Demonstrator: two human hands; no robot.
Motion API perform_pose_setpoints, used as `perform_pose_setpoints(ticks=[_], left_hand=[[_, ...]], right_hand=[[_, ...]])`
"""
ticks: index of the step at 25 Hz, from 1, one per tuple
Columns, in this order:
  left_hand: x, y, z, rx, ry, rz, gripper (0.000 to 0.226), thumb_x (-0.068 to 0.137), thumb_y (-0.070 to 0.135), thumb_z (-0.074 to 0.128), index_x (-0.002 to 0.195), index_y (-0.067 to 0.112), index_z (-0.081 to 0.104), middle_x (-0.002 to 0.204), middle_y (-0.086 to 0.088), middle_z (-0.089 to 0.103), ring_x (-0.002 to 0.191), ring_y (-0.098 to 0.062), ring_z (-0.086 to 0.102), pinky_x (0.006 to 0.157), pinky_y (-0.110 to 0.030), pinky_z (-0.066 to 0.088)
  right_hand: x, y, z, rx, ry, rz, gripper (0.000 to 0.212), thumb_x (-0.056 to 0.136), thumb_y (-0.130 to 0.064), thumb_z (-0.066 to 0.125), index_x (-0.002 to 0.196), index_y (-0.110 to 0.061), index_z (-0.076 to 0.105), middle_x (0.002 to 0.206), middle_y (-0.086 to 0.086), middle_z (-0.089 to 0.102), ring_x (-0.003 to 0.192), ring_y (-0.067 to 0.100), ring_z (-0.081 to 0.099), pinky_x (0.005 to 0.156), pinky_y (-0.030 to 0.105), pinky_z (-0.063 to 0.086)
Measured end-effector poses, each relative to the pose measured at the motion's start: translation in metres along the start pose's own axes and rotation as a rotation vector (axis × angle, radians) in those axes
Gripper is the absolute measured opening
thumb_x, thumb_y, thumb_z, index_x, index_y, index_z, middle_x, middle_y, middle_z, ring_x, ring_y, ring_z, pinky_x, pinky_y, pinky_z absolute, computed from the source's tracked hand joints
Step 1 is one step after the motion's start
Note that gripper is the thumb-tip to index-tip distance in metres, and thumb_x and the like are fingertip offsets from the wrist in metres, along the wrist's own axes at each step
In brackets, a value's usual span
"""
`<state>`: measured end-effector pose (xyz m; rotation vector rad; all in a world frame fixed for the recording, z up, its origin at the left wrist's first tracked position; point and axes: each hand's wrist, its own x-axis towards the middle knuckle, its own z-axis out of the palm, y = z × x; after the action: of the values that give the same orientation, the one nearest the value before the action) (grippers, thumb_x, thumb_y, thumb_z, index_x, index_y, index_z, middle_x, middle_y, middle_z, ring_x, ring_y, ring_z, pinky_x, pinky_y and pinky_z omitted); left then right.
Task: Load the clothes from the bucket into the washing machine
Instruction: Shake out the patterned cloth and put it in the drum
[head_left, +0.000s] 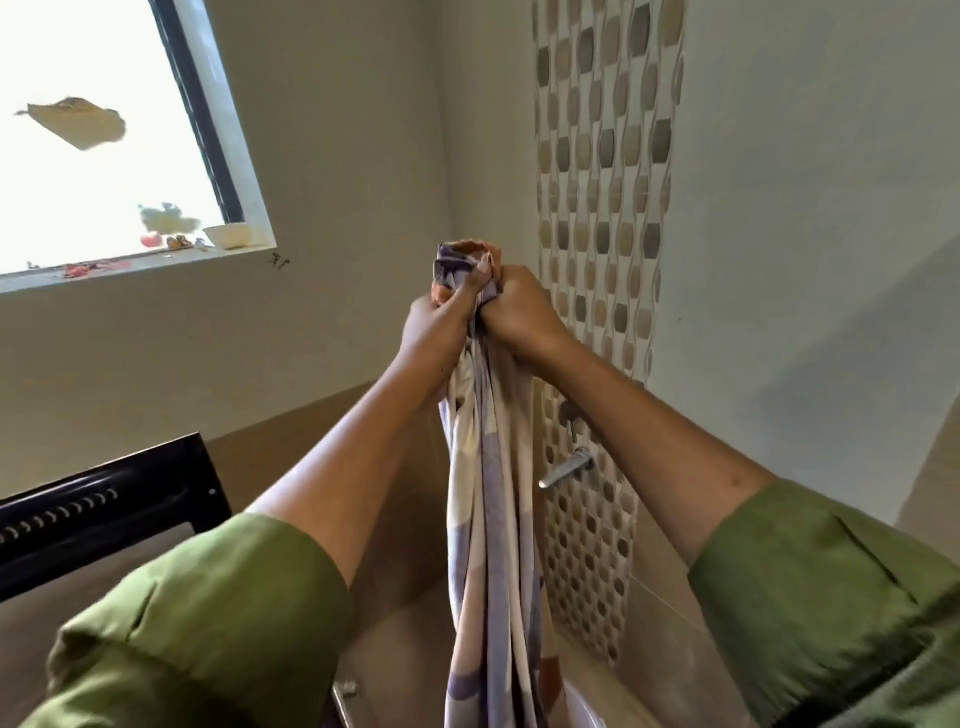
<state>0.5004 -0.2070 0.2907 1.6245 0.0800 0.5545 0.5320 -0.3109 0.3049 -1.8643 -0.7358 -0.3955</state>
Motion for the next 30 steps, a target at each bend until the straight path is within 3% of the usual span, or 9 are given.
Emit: perform_pose_setpoints(ticks=[2,5,10,13,17,20,22,25,30], left_hand=[[0.002,0.005,-0.001,0.053,0.053,0.029,0.03,0.065,0.054,0.075,0.071,0.025,0.077,0.074,0.004,0.076,0.071,-0.011,0.073,0.066,-0.028,0.058],[0.012,0.011,-0.018,-0.011,0.134,-0.017,0.01,0.067,0.024,0.075,0.07,0.015,0.071,0.073,-0.003,0.073,0.072,-0.021,0.072,0.079,-0.046,0.061],[0.015,0.014,-0.041,-0.124,0.211,-0.037,0.011,0.065,0.016,0.07,0.055,0.019,0.065,0.076,-0.01,0.068,0.077,-0.029,0.068,0.086,-0.058,0.056],[0.013,0.014,-0.047,-0.144,0.174,-0.043,0.007,0.068,0.019,0.073,0.064,0.017,0.068,0.079,-0.011,0.07,0.078,-0.031,0.071,0.084,-0.056,0.057],[0.013,0.01,-0.056,-0.155,0.214,-0.064,0.008,0.071,0.019,0.073,0.066,0.016,0.068,0.077,-0.01,0.071,0.079,-0.03,0.072,0.084,-0.054,0.058],[0.01,0.011,-0.062,-0.18,0.217,-0.066,0.011,0.073,0.018,0.073,0.064,0.016,0.068,0.074,-0.009,0.07,0.077,-0.03,0.071,0.084,-0.055,0.058],[0.007,0.013,-0.063,-0.175,0.211,-0.059,0.009,0.073,0.018,0.073,0.065,0.016,0.069,0.076,-0.01,0.07,0.077,-0.029,0.07,0.085,-0.055,0.057],[0.003,0.014,-0.076,-0.158,0.232,-0.041,0.008,0.075,0.02,0.073,0.076,0.014,0.069,0.083,-0.012,0.069,0.079,-0.028,0.069,0.086,-0.054,0.057],[-0.002,-0.007,-0.116,0.025,0.284,0.02,0.018,0.079,0.031,0.076,0.085,0.014,0.074,0.092,-0.01,0.074,0.086,-0.027,0.07,0.091,-0.052,0.055]], right_hand=[[-0.005,0.006,-0.005,0.112,-0.028,0.019,0.032,0.088,-0.025,0.062,0.118,-0.013,0.06,0.108,0.004,0.068,0.096,0.018,0.066,0.081,0.038,0.055],[-0.022,0.036,-0.025,0.246,-0.264,0.202,0.038,0.081,-0.044,0.07,0.111,-0.03,0.052,0.104,-0.001,0.065,0.087,0.017,0.068,0.068,0.031,0.058],[-0.078,0.112,0.002,-0.002,-0.75,0.35,0.013,0.094,-0.016,0.053,0.098,-0.012,0.065,0.087,0.005,0.066,0.068,0.011,0.061,0.056,0.02,0.048],[-0.106,0.134,0.03,0.042,-0.699,0.474,0.027,0.098,-0.028,0.047,0.101,-0.01,0.066,0.094,0.006,0.067,0.082,0.015,0.062,0.071,0.032,0.052],[-0.119,0.133,0.049,0.618,-0.638,0.552,0.048,0.081,-0.07,0.047,0.106,-0.033,0.062,0.102,-0.002,0.063,0.091,0.014,0.06,0.072,0.03,0.051],[-0.128,0.135,0.06,0.362,-0.741,0.418,0.042,0.083,-0.054,0.063,0.116,-0.029,0.057,0.11,-0.005,0.063,0.099,0.011,0.063,0.076,0.025,0.054],[-0.136,0.144,0.072,0.046,-0.665,0.335,0.02,0.091,-0.035,0.061,0.099,-0.017,0.065,0.092,-0.004,0.067,0.083,0.007,0.064,0.073,0.026,0.054],[-0.134,0.153,0.066,0.013,-0.352,0.361,0.024,0.097,-0.025,0.052,0.082,-0.017,0.068,0.067,-0.008,0.064,0.063,0.003,0.06,0.062,0.028,0.049],[-0.081,0.148,-0.003,-0.113,0.194,0.388,0.023,0.098,-0.013,0.048,0.088,-0.009,0.068,0.077,0.006,0.064,0.072,0.024,0.058,0.062,0.031,0.045]])
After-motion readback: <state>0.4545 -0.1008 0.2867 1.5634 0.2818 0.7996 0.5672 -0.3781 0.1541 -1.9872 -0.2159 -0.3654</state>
